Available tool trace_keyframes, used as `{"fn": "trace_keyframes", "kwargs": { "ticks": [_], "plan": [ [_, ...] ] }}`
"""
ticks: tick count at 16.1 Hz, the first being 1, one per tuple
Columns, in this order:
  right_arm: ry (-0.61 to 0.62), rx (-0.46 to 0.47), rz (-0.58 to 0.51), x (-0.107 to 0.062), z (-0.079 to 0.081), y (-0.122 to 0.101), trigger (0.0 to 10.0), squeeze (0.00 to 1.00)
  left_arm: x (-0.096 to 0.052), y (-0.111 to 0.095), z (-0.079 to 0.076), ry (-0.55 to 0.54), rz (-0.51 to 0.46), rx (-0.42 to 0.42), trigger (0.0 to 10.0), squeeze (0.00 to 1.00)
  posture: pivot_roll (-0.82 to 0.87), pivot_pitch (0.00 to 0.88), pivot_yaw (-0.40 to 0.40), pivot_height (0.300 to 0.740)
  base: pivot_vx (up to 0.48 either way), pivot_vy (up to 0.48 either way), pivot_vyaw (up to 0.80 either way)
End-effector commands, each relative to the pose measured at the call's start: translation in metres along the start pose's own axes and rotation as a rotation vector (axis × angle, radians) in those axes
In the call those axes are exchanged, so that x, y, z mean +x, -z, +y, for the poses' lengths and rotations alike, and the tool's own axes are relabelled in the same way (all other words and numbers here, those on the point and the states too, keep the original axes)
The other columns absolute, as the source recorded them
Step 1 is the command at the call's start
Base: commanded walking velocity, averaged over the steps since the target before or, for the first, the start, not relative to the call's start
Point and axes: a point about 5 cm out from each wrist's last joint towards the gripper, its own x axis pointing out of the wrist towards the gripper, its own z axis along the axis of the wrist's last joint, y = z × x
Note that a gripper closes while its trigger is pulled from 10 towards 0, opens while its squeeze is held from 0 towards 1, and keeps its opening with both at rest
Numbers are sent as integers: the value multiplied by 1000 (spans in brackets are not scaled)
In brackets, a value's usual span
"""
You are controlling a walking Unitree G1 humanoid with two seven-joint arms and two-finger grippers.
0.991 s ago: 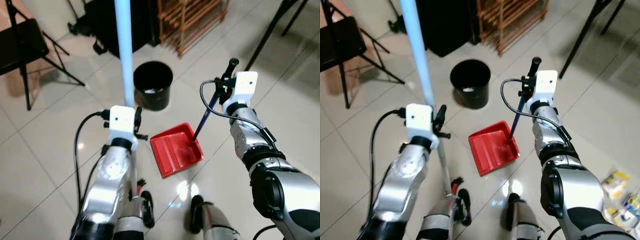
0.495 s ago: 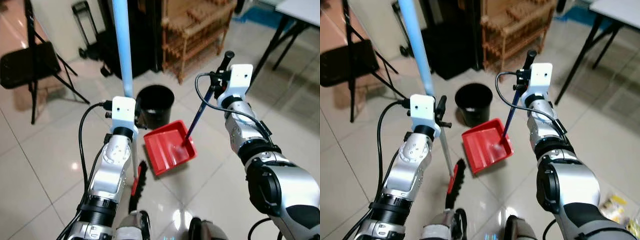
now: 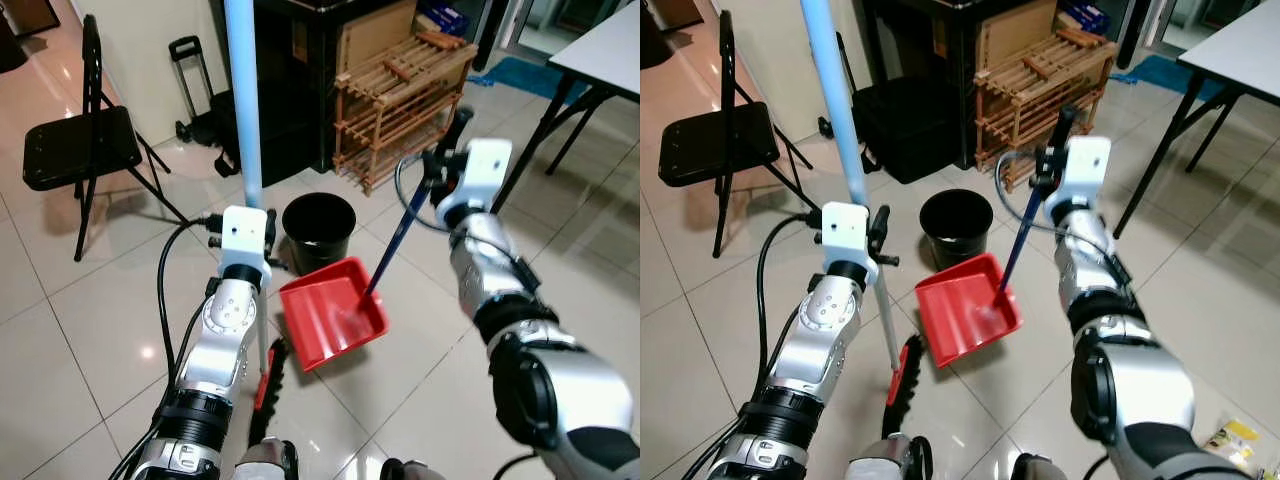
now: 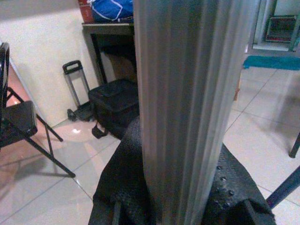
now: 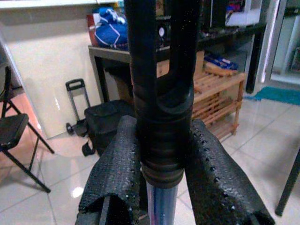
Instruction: Sweep floor
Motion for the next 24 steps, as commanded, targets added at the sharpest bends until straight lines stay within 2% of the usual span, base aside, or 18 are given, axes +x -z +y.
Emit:
{"fn": "trace_keyframes", "kwargs": {
  "ticks": [1, 4, 9, 14, 24],
  "plan": [
    [9, 25, -76, 1, -1, -11, 10000, 0, 2, -6, 2, -6, -46, -13, 10000, 0, 73, 12, 33, 740, 0, 0, 0],
    [42, 57, -43, -9, -7, 4, 10000, 0, 1, -2, 3, -8, -42, -24, 10000, 0, 76, 4, 26, 740, 0, 0, 0],
    [84, 53, 42, -24, -14, 28, 10000, 0, 1, 0, 2, -9, -39, -23, 10000, 0, 68, 5, 33, 740, 0, 0, -160],
    [87, 56, 39, -25, -9, 28, 10000, 0, 2, -3, 3, -17, -46, -22, 10000, 0, 73, 64, 29, 740, 0, 0, -800],
    [50, 49, 51, -21, 9, 26, 10000, 0, 1, -4, 4, -31, -47, -26, 10000, 0, 75, 112, 31, 740, 0, 0, -800]
  ]
}}
